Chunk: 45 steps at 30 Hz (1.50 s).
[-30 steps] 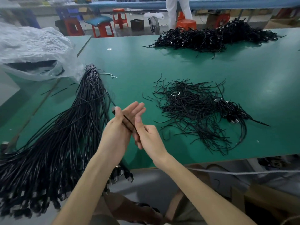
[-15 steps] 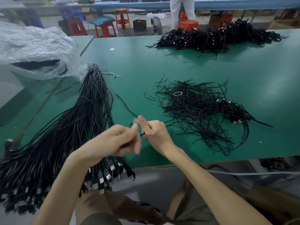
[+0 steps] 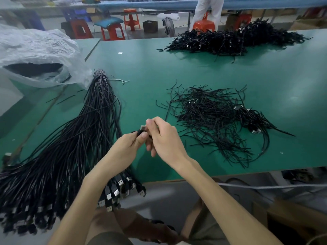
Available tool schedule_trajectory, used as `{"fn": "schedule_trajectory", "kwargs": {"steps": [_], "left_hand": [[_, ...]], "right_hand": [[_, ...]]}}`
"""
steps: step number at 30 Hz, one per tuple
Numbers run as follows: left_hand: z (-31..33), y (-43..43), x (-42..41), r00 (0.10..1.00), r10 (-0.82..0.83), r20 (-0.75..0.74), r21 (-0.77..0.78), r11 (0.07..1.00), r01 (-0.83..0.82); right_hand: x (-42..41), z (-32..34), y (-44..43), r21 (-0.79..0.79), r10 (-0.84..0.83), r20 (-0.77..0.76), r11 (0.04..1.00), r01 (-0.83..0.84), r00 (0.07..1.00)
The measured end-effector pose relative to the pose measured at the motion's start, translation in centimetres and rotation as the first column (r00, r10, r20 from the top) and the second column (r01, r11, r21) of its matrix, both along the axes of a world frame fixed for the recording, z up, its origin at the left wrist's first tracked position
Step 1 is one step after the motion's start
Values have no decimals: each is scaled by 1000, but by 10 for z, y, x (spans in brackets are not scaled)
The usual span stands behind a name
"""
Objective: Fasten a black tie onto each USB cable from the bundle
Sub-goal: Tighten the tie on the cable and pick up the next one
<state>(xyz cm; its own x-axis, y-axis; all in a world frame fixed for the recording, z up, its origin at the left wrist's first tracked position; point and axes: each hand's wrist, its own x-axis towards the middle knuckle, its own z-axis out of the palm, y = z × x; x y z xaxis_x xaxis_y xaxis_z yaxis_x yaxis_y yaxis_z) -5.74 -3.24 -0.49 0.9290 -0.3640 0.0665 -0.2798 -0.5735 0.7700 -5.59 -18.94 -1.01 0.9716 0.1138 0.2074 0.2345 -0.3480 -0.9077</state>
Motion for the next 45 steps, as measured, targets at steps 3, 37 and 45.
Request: {"fn": "schedule_trajectory", "kwargs": {"steps": [3, 37, 45], "left_hand": [[-8, -7, 0, 996, 85, -23, -290, 953, -89], [-18, -26, 0, 968, 244, -60, -477, 845, -242], [-14, -27, -5, 943, -5, -333, -686, 688, -239]], "right_hand": [[0, -9, 8, 97, -16, 7, 995, 15, 1000], [6, 3, 13, 109, -153, 10, 982, 151, 988], [-12, -1, 18, 302, -56, 84, 953, 28, 995]]}}
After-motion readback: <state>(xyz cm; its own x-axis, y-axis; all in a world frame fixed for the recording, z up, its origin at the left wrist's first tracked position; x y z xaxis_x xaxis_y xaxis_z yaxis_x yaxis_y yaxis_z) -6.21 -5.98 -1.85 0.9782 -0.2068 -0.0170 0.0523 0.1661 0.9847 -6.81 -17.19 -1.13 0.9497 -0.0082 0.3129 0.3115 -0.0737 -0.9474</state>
